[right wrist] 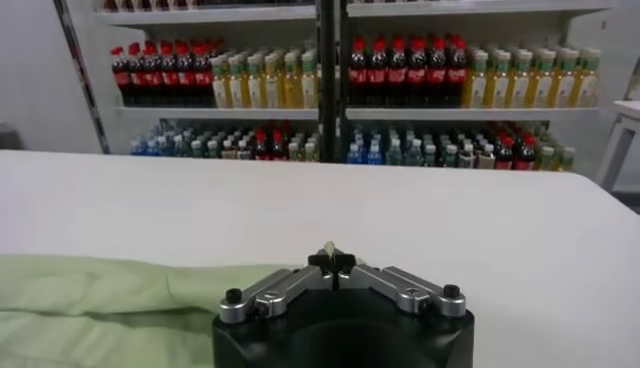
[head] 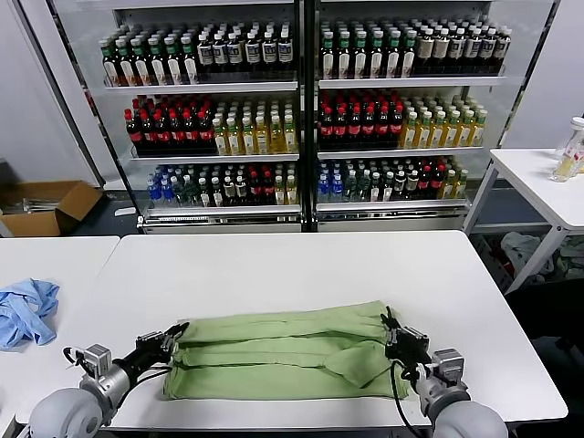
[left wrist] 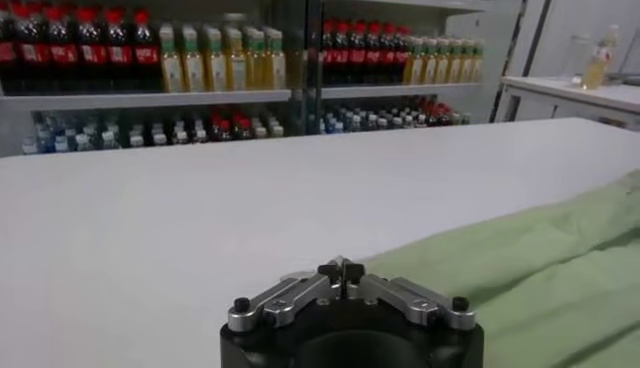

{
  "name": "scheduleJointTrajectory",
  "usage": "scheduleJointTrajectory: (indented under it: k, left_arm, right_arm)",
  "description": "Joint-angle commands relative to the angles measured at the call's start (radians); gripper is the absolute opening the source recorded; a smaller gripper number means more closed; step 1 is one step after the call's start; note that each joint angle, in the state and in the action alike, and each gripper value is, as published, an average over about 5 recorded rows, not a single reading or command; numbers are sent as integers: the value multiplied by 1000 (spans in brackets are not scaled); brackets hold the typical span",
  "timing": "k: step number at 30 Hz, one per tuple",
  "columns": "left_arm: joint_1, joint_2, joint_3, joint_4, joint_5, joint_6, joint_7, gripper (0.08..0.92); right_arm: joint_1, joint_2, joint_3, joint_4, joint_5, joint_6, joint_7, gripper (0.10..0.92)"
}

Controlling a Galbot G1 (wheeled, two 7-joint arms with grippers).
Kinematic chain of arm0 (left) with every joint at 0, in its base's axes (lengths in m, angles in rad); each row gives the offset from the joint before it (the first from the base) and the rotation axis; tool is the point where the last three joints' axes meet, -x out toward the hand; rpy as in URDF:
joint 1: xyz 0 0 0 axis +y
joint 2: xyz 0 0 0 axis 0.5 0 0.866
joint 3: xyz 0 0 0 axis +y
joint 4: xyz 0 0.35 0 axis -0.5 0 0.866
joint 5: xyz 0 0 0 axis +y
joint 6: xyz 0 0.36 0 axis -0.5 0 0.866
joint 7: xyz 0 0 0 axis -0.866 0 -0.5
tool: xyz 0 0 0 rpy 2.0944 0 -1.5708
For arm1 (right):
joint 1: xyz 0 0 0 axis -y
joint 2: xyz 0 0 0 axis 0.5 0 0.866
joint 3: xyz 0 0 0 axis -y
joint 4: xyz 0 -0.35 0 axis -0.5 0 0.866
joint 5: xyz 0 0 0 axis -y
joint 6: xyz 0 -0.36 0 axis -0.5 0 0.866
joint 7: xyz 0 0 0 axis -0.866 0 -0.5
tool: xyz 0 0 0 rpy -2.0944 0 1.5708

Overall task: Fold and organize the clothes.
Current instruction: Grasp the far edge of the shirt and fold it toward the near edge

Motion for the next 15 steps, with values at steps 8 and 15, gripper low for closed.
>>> scheduleJointTrajectory:
  k: [8,15]
  left_arm:
    - [26,1,-24,3,5,28,5,87]
    - [57,-16,-29,-38,87,54,-20,213]
  right_arm:
    - [-35,-5,8,-8,-15,9,-5,106]
    - [-74,-1,-8,-1,-61,13,-11,198]
